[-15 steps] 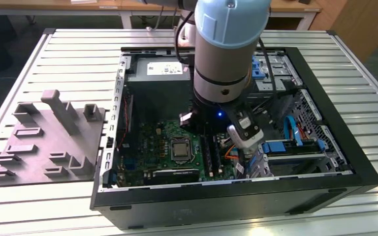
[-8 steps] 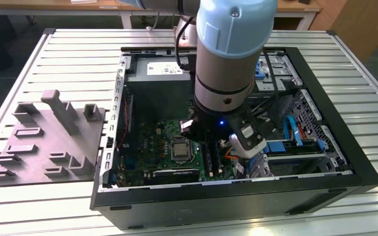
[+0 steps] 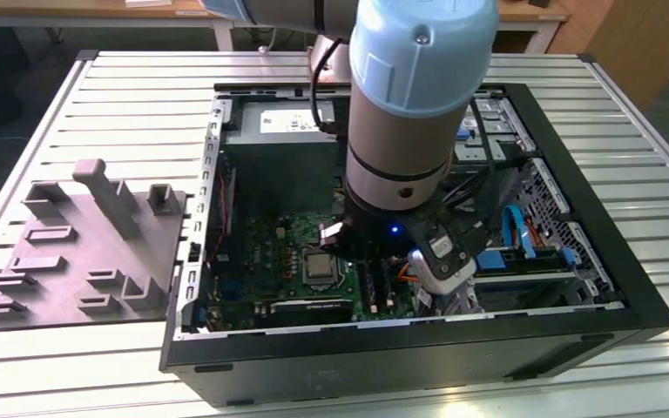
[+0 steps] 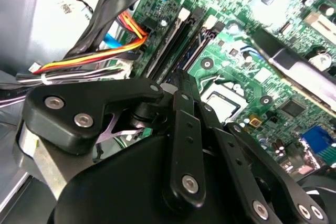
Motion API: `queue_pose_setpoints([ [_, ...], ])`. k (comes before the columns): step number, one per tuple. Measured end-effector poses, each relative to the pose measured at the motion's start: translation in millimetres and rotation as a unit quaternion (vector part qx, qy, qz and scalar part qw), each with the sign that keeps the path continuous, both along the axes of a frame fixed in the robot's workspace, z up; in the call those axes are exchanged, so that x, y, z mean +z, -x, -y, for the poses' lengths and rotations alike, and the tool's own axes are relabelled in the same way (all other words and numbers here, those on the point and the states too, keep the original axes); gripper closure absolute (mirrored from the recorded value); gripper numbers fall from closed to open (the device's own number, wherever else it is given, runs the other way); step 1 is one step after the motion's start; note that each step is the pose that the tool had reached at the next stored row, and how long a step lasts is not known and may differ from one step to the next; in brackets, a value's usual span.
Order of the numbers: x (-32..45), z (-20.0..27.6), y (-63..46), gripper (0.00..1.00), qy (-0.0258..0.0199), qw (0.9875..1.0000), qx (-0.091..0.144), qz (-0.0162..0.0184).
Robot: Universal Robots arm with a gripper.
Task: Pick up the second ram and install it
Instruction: 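Press down the second ram until it locks into place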
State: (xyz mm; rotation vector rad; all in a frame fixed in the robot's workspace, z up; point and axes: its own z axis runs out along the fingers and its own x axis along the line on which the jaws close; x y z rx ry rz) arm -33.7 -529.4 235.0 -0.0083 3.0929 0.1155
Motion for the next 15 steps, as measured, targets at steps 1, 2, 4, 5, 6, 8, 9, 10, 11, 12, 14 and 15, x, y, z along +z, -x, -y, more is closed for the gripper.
queue_pose_setpoints([
  [1, -0.3, 0.2, 0.0, 0.9, -0.0001, 1.0, 0.0, 0.0],
  [2, -0.8, 0.4, 0.0, 0.9, -0.0001, 1.0, 0.0, 0.0],
  [4, -1.9, 0.9, 0.0, 0.9, 0.0, 1.0, 0.0, 0.0],
  [5, -2.4, 1.1, 0.0, 0.9, 0.0, 1.0, 0.0, 0.0],
  [6, -3.0, 1.3, 0.0, 0.9, 0.0, 1.0, 0.0, 0.0],
  [8, -4.9, 1.4, 0.0, 0.9, 0.0, 1.0, 0.0, 0.0],
  [9, -5.9, 1.3, 0.0, 0.9, 0.0, 1.0, 0.0, 0.0],
  [10, -6.8, 1.4, 0.0, 0.9, 0.0, 1.0, 0.0, 0.0],
  [11, -7.7, 1.4, 0.0, 0.9, 0.0001, 1.0, 0.0, 0.0],
  [12, -8.6, 1.4, 0.0, 0.9, 0.0, 1.0, 0.0, 0.0],
  [14, -10.1, 1.4, 0.0, 0.9, 0.0, 1.0, 0.0, 0.0],
  [15, -10.6, 1.4, 0.0, 0.9, 0.0, 1.0, 0.0, 0.0],
])
